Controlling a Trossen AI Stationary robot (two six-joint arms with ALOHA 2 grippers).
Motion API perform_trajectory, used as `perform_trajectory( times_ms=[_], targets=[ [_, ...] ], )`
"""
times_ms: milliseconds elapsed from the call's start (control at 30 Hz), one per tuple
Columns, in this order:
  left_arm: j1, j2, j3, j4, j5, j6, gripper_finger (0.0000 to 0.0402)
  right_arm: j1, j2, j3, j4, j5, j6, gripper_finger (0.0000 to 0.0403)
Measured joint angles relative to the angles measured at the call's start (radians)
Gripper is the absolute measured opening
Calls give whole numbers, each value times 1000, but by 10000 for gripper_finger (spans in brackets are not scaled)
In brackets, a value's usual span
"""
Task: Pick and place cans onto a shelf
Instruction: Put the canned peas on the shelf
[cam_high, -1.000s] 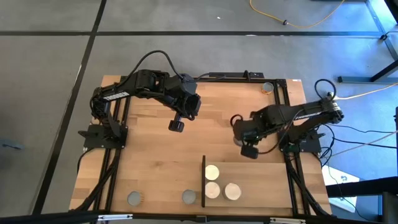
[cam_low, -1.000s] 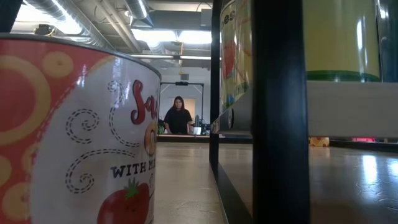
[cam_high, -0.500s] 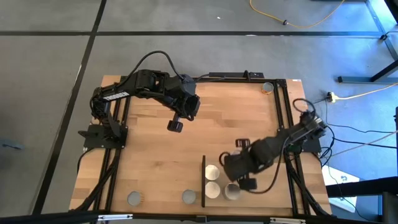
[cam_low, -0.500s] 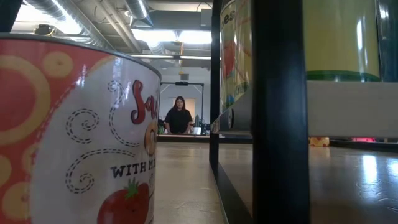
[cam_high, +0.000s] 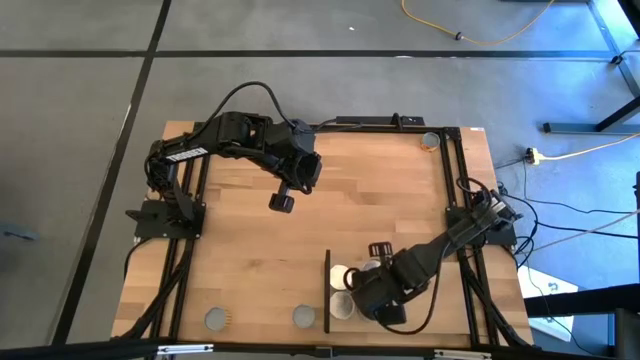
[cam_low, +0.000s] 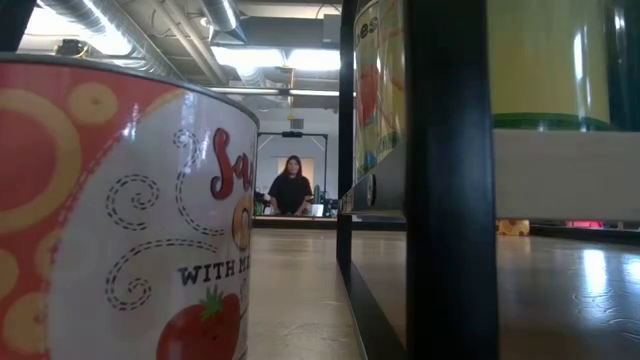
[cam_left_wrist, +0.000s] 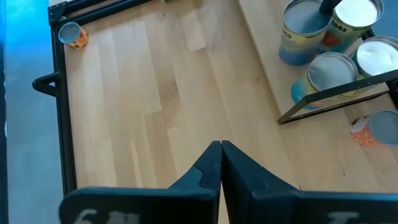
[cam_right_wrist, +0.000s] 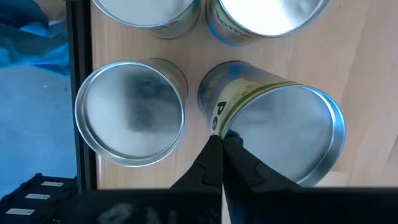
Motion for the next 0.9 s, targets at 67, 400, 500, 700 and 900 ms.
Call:
perform_trajectory(
  times_ms=[67, 400, 500, 700, 900],
  targets=[
    [0, 0, 0, 0, 0, 0, 1, 0, 0, -2, 5, 0, -3, 0],
    [0, 0, 0, 0, 0, -1, 1, 0, 6, -10, 40, -7, -47, 0],
    [0, 0, 0, -1, 0, -1, 1, 0, 10, -11, 45, -10, -49, 0],
    [0, 0, 0, -1, 0, 0, 1, -1, 10, -11, 46, -10, -48, 0],
    [0, 0, 0, -1, 0, 1, 1, -5, 16, -11, 55, -19, -46, 0]
  ],
)
